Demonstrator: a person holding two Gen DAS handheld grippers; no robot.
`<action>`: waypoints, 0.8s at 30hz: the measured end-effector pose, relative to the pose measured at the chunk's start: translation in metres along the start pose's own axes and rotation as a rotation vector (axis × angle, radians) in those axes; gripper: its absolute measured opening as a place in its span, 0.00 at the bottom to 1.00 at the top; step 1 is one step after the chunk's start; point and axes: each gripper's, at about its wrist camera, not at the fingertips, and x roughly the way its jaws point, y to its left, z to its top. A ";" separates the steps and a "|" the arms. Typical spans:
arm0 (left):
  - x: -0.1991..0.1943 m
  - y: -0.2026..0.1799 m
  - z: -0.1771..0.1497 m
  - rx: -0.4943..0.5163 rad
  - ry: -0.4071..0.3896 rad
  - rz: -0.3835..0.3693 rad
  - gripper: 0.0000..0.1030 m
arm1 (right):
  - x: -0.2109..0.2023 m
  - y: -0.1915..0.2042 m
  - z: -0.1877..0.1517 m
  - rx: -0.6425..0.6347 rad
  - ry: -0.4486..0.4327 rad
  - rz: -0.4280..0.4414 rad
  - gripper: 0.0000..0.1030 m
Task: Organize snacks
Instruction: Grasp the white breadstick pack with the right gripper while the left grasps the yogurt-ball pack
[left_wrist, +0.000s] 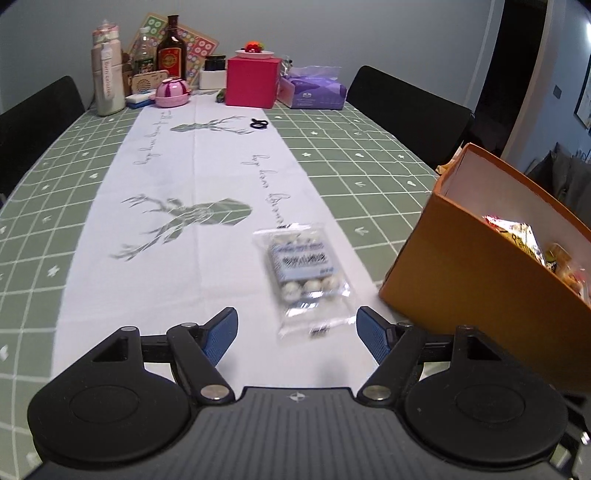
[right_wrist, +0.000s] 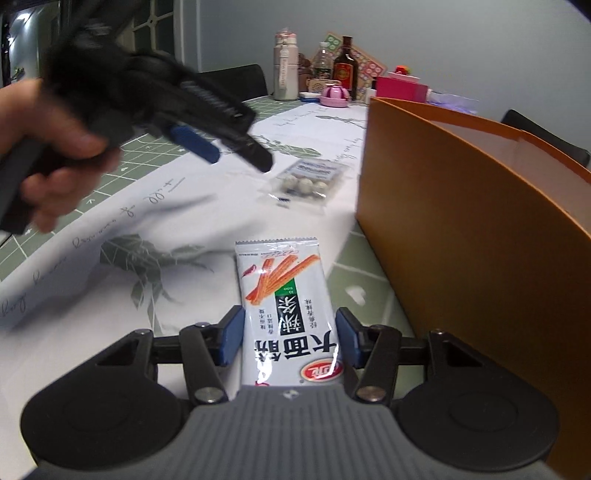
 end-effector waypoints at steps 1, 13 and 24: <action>0.007 -0.004 0.004 0.008 -0.001 0.002 0.84 | -0.004 -0.002 -0.003 0.008 0.002 -0.009 0.52; 0.067 -0.018 0.028 0.001 0.040 0.094 0.85 | -0.009 -0.006 -0.008 0.034 0.003 -0.036 0.52; 0.050 -0.011 0.002 0.049 0.042 0.049 0.69 | -0.009 -0.007 -0.010 0.036 -0.003 -0.042 0.53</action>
